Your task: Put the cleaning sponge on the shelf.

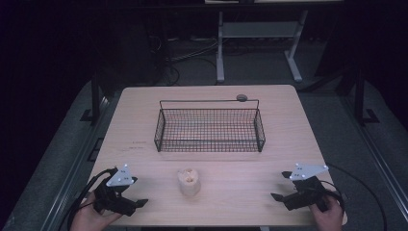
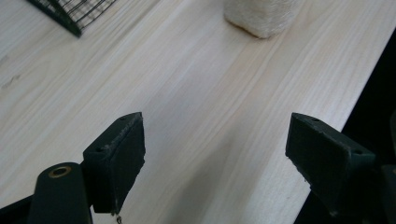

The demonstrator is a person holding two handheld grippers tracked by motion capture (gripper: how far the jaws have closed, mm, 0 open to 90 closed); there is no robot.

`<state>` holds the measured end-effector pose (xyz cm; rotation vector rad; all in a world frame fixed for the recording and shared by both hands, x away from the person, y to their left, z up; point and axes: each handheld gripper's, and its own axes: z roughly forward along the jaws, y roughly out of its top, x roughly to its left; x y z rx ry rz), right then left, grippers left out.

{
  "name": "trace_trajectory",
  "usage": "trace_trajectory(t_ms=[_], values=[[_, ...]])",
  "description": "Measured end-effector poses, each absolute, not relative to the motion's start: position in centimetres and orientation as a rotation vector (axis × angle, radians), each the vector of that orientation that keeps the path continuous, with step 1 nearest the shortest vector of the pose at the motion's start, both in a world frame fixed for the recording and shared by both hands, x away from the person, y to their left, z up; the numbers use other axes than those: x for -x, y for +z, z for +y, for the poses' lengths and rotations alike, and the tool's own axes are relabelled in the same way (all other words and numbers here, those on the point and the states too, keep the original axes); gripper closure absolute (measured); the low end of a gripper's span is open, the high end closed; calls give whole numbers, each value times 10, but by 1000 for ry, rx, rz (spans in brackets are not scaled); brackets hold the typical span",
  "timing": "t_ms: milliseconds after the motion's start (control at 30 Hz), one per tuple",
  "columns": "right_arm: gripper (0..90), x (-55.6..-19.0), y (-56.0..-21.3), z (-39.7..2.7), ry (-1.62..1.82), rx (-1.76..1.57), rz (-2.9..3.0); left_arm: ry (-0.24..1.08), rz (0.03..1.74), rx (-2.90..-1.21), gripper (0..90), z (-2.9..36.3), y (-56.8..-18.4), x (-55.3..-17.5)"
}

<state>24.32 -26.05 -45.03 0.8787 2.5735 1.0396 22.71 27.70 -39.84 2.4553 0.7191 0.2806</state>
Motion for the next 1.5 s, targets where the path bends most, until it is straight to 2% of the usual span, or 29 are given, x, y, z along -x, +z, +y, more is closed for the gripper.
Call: trace_trajectory(t_ms=[1000, 1500], values=[[142, -241, -450, -259, 1062, -871, 2577, 220, 550, -2544, 192, 214, -378, -253], [142, -241, -449, -258, 1070, -854, 2577, 199, 508, -2570, 192, 197, -376, -261]])
